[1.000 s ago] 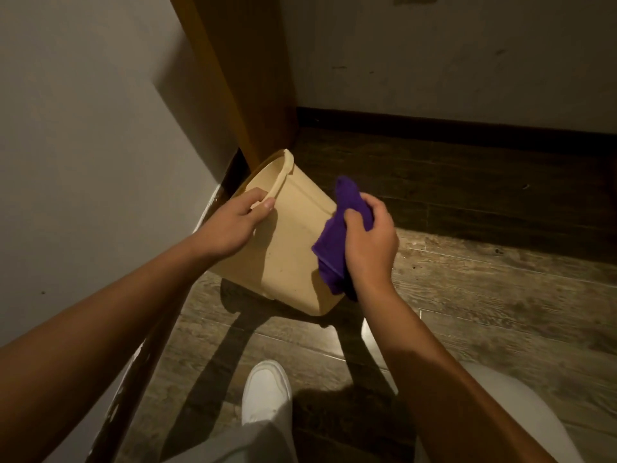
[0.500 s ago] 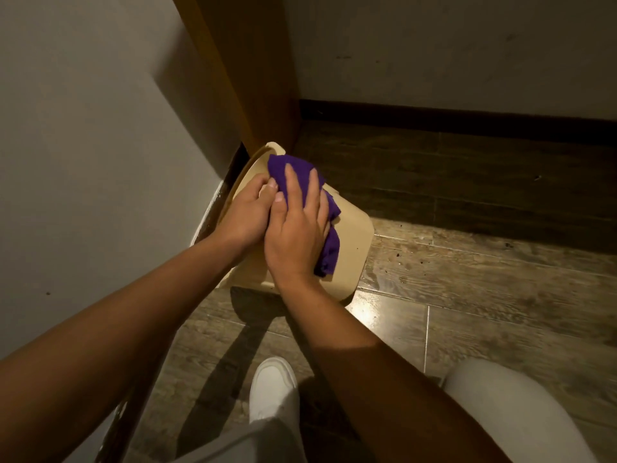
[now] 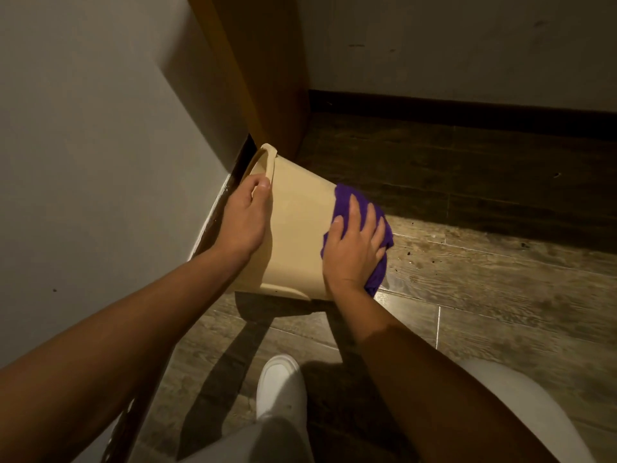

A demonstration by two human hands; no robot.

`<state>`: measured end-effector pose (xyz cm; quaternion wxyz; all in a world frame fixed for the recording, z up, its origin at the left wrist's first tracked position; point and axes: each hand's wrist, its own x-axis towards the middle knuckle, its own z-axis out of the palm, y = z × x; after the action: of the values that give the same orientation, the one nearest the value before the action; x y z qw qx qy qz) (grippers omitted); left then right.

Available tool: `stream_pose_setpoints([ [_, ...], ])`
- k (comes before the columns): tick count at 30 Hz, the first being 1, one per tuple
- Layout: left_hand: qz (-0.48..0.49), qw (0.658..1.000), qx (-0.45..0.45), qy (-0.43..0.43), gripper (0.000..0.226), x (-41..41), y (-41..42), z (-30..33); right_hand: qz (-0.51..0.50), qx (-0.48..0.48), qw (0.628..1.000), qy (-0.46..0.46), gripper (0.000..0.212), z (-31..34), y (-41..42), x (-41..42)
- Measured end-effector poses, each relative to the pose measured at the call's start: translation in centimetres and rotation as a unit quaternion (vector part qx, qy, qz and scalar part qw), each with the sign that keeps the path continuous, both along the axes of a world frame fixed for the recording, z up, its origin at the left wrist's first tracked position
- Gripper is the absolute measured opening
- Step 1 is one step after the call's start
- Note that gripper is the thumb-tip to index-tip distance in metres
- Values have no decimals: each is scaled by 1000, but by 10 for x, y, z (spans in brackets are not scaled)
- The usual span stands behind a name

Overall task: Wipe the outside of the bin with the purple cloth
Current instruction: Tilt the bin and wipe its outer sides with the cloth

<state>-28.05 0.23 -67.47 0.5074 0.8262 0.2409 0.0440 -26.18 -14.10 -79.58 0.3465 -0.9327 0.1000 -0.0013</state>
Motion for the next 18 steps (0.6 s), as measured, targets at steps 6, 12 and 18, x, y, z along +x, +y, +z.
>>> stream_pose_setpoints([
  [6,-24,999,23,-1,23,4,4,-4,-68,15,997,28,53,-26,-33,-10],
  [12,-26,1000,12,12,22,11,10,-1,-65,-10,993,103,49,-35,-64,5],
  [18,-64,998,18,15,33,15,8,0,-42,76,995,-53,45,16,-81,30],
])
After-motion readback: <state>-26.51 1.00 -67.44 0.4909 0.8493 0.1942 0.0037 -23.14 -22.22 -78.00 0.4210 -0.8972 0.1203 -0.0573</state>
